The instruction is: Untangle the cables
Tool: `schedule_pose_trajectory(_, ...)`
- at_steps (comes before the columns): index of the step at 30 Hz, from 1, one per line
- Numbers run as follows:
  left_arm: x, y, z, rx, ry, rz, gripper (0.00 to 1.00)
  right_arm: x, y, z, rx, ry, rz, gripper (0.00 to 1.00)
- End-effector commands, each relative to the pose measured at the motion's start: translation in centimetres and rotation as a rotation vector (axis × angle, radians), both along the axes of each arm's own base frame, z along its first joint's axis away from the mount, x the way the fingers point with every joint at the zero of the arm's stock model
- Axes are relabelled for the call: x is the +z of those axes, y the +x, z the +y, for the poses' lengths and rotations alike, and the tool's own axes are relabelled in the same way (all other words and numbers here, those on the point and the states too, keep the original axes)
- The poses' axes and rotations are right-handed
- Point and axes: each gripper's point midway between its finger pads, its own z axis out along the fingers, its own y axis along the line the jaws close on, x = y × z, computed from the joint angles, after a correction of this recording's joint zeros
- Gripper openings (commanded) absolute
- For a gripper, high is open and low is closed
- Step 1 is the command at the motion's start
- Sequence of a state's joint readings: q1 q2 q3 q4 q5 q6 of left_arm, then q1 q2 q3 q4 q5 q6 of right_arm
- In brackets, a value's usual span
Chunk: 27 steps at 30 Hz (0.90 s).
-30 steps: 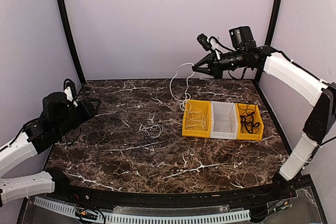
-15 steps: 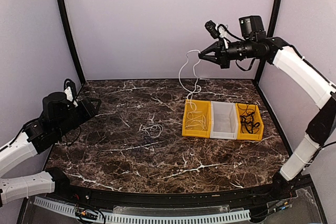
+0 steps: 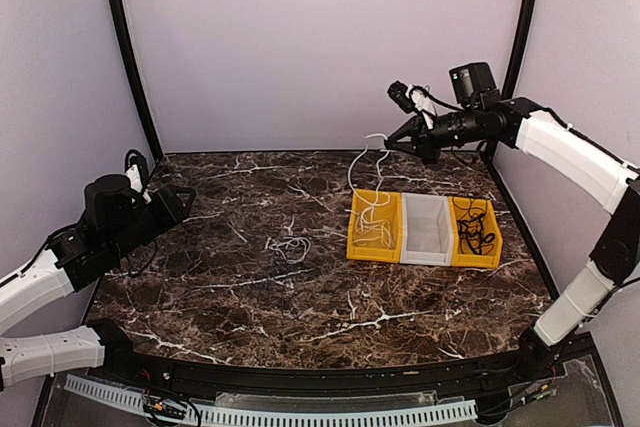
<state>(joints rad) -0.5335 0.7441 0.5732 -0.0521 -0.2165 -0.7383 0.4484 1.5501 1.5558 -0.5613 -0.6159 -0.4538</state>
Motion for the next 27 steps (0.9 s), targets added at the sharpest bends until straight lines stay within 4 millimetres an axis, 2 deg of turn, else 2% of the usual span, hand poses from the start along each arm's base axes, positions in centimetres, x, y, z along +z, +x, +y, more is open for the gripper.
schedule_pose_trajectory(1,0.2,0.1,-0.4,-0.016,-0.016,-0.019,0.52,-4.3,0.9,-0.7,-0.022,-0.071,-0.005,0.0)
schedule_pose_trajectory(8,-0.3,0.0,-0.2,-0.007,-0.01,-0.009,0.53,-12.7,1.3,-0.1,-0.007,-0.148,0.164,0.0)
schedule_pose_trajectory(16,-0.8,0.1,0.0,0.007,0.006,0.003,0.54,-19.7,2.7,-0.2,-0.04,-0.261,0.296,0.0)
schedule_pose_trajectory(23,-1.0,0.3,0.3,0.02,0.019,0.004,0.55,-22.6,3.4,0.2,-0.055,-0.336,0.332,0.0)
schedule_pose_trajectory(27,-0.9,0.5,0.0,0.008,0.027,0.002,0.55,-23.7,2.7,0.7,-0.04,-0.394,0.344,0.0)
